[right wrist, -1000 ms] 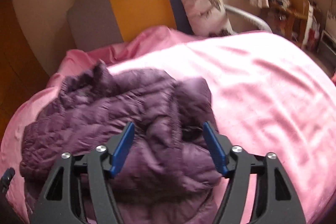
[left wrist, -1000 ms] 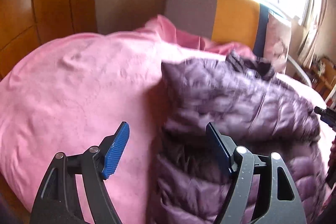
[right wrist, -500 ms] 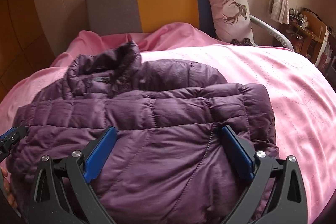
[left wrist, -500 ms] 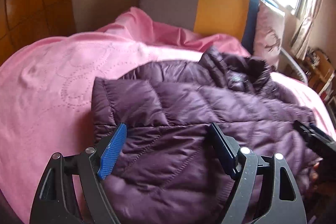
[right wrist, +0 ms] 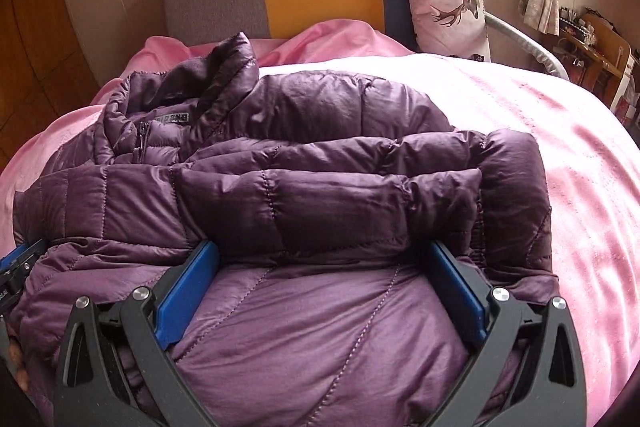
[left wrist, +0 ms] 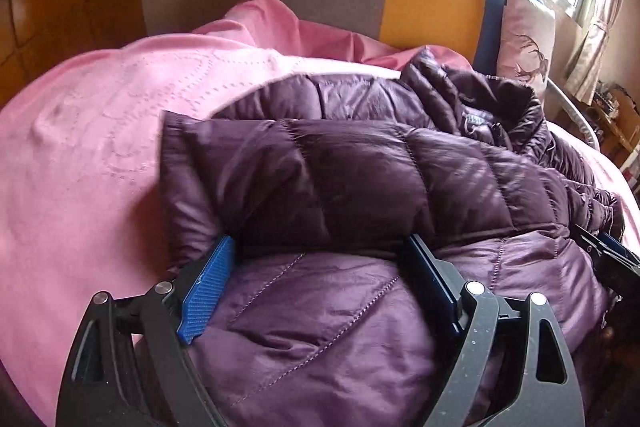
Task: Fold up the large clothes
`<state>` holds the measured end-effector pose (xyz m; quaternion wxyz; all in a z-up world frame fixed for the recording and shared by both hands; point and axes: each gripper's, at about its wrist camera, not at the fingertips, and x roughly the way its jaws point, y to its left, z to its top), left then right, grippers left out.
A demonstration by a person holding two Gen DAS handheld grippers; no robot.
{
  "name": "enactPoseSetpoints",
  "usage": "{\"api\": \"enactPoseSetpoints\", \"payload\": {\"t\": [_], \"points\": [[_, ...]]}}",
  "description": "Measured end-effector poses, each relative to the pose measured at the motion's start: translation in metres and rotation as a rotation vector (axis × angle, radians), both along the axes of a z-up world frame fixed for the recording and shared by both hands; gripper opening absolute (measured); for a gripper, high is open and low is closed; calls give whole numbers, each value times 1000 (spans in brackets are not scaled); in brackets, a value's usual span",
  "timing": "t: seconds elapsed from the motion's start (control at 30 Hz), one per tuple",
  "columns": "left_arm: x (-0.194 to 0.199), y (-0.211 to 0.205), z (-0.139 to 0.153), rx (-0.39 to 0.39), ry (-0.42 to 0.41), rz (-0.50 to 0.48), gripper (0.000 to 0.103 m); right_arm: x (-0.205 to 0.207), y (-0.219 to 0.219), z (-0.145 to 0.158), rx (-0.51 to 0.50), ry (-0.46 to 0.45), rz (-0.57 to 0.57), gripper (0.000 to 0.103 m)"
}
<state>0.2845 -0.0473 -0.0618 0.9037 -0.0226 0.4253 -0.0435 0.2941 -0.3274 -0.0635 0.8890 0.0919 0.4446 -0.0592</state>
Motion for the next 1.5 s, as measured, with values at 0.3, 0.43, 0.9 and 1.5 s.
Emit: {"api": "enactPoseSetpoints", "payload": {"t": [0.3,0.43,0.9,1.5], "points": [[-56,-19,15,-24,-46,-88,86,-51,26,38,32,-67,95,101],[-44,-26,-4,10,7,-86,92,-52,29,21,19,-19,98,101],[-82,-15,19,-27,-74,-60,93,-38,29,-6,36,35,102,101],[-157,27,31,-12,-102,17,93,-40,28,-5,40,31,100,101]]}}
